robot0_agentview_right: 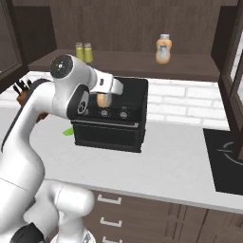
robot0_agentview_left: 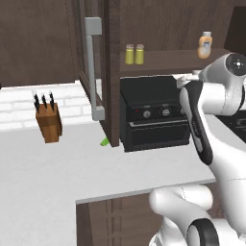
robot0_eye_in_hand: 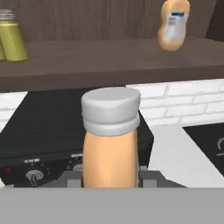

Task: Put the shaker and condiment bottle from the counter next to their counterparts in the cabinet.

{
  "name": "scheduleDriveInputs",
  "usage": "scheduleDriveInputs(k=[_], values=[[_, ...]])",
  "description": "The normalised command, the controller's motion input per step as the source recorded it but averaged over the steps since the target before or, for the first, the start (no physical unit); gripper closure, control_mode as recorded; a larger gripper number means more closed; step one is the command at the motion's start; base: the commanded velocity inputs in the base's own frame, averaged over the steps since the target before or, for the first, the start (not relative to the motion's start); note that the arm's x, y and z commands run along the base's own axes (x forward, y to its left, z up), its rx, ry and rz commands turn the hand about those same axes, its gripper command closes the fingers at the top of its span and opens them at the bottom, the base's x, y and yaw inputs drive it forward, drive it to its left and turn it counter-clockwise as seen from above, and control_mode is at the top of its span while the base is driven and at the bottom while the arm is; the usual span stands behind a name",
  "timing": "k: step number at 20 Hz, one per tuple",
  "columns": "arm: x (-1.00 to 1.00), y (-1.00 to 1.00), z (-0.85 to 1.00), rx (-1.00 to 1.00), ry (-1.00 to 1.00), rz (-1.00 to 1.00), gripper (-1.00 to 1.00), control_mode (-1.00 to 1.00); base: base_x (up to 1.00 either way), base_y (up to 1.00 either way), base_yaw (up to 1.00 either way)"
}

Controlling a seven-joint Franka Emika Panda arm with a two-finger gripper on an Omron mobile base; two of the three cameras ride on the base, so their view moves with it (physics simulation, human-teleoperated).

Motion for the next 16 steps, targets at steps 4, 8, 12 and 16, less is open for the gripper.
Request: scheduleDriveInputs(k=[4, 8, 12, 16], values=[[0.03, -0.60, 0.90, 0.01, -0.03, -0.29, 1.00, -1.00, 0.00, 0.00, 0.00], [0.02, -0.42, 0.49, 0.01, -0.13, -0.21, 1.00, -1.00, 0.00, 0.00, 0.00], [0.01, 0.00, -0.01, 0.00, -0.03, 0.00, 1.00, -1.00, 0.00, 0.00, 0.00], [0.28, 0.00, -0.09, 0.06, -0.07, 0.02, 1.00, -1.00, 0.00, 0.00, 0.00]])
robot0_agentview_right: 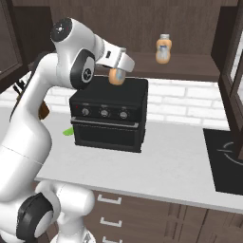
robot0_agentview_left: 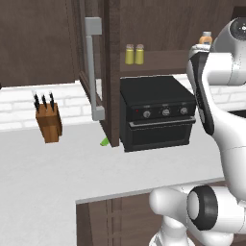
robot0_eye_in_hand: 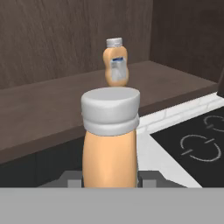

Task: Put the shaker and condiment bottle from the counter next to their counterparts in the cabinet.

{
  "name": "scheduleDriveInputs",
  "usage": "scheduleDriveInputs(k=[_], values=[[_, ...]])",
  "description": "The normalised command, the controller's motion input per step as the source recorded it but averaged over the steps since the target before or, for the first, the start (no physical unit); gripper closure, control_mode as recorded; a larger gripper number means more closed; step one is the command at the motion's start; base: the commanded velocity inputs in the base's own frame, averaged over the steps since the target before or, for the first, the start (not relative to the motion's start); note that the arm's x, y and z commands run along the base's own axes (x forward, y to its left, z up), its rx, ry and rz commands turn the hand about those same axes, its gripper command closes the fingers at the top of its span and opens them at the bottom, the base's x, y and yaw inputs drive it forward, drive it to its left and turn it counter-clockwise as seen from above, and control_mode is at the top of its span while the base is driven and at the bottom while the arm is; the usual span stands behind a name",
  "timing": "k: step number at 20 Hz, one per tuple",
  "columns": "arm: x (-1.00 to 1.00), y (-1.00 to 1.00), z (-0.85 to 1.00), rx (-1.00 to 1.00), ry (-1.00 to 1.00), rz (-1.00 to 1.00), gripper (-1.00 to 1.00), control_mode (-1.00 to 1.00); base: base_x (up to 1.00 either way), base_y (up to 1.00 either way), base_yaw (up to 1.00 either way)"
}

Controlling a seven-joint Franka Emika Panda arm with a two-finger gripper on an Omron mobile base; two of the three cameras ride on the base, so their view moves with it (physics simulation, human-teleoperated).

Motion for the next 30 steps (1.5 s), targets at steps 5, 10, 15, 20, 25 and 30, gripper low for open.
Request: scheduleDriveInputs(k=[5, 10, 15, 20, 25, 30], values=[[0.41, 0.00, 0.00, 0.05, -0.12, 0.02, 1.00, -1.00, 0.00, 0.00, 0.00], [0.19, -0.07, 0.00, 0.00, -0.14, 0.00, 1.00, -1.00, 0.00, 0.00, 0.00], [0.00, -0.08, 0.02, -0.01, -0.13, 0.00, 1.00, -1.00, 0.00, 0.00, 0.00], [0.00, -0.02, 0.03, -0.02, -0.07, 0.01, 1.00, -1.00, 0.00, 0.00, 0.00], [0.02, 0.00, 0.04, 0.00, 0.00, 0.00, 1.00, -1.00, 0.00, 0.00, 0.00], [0.10, 0.00, 0.35, -0.06, 0.00, 0.00, 1.00, -1.00, 0.00, 0.00, 0.00]])
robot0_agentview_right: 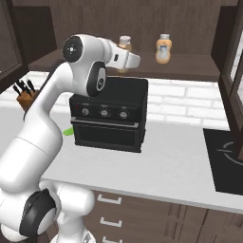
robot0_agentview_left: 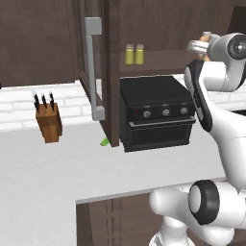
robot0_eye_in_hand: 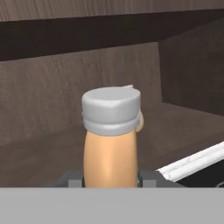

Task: Put the shaker and condiment bottle from the counter next to their counterparts in the cabinet.

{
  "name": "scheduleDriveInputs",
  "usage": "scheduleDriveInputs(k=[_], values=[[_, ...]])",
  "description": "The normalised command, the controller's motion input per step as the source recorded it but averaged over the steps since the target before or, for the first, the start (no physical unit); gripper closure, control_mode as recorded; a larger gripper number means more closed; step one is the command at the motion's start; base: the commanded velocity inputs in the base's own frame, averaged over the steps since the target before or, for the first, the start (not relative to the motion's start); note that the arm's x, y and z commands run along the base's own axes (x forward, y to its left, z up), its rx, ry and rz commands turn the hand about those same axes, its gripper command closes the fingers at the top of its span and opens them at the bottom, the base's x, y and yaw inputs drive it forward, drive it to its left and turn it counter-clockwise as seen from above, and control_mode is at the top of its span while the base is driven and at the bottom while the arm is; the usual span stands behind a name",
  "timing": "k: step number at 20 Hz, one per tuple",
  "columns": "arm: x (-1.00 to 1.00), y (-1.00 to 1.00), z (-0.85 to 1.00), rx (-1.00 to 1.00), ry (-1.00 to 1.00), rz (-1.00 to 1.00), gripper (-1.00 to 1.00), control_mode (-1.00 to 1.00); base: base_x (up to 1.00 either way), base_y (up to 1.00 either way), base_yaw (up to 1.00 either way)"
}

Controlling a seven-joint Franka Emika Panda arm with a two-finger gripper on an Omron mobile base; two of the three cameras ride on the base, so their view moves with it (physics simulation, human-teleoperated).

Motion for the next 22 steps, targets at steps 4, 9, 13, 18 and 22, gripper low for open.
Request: scheduleDriveInputs(k=[4, 9, 13, 18, 22], values=[[0.06, -0.04, 0.23, -0.10, 0.00, 0.00, 1.00, -1.00, 0.00, 0.00, 0.00], [0.02, -0.04, -0.09, 0.00, 0.00, 0.00, 1.00, -1.00, 0.00, 0.00, 0.00], [0.24, -0.08, -0.32, 0.04, 0.00, 0.00, 1.00, -1.00, 0.00, 0.00, 0.00], [0.46, 0.00, -0.10, 0.03, 0.00, 0.00, 1.00, -1.00, 0.00, 0.00, 0.00], [0.47, -0.05, 0.00, 0.02, 0.00, 0.00, 1.00, -1.00, 0.00, 0.00, 0.00]])
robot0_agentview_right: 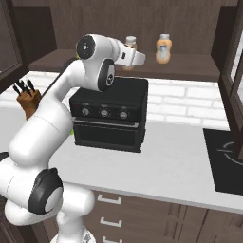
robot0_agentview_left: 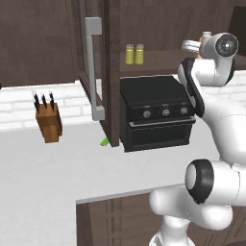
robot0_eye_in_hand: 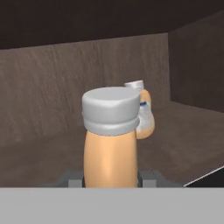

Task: Put the shaker and condiment bottle from the counter next to their counterparts in the cabinet.

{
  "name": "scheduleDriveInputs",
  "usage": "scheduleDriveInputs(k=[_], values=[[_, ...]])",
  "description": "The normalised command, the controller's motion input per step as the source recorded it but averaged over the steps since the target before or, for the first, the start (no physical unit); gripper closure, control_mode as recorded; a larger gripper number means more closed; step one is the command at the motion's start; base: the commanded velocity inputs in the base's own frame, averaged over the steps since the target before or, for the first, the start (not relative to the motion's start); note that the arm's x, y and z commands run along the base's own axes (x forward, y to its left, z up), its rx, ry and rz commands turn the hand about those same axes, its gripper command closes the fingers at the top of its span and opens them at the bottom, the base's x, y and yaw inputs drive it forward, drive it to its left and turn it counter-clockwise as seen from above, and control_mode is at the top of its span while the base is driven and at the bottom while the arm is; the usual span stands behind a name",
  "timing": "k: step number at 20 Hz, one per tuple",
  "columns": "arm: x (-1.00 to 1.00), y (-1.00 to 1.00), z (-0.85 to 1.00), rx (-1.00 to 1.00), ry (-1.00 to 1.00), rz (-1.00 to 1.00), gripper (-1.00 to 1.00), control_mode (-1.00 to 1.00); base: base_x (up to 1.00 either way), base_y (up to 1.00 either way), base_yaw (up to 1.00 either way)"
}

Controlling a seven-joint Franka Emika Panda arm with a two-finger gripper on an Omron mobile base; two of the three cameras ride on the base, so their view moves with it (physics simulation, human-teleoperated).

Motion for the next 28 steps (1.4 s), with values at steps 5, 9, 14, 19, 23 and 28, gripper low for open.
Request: scheduleDriveInputs(k=[5, 9, 14, 19, 23, 28], values=[[0.31, -0.12, 0.00, 0.00, 0.00, 0.00, 1.00, -1.00, 0.00, 0.00, 0.00], [0.22, -0.23, 0.00, 0.00, 0.00, 0.00, 1.00, -1.00, 0.00, 0.00, 0.00], [0.19, -0.19, 0.00, 0.00, 0.00, 0.00, 1.00, -1.00, 0.00, 0.00, 0.00], [0.20, -0.01, 0.00, 0.00, 0.00, 0.00, 1.00, -1.00, 0.00, 0.00, 0.00], [0.19, 0.00, 0.00, 0.00, 0.00, 0.00, 1.00, -1.00, 0.00, 0.00, 0.00], [0.19, -0.02, 0.00, 0.00, 0.00, 0.00, 1.00, -1.00, 0.00, 0.00, 0.00]])
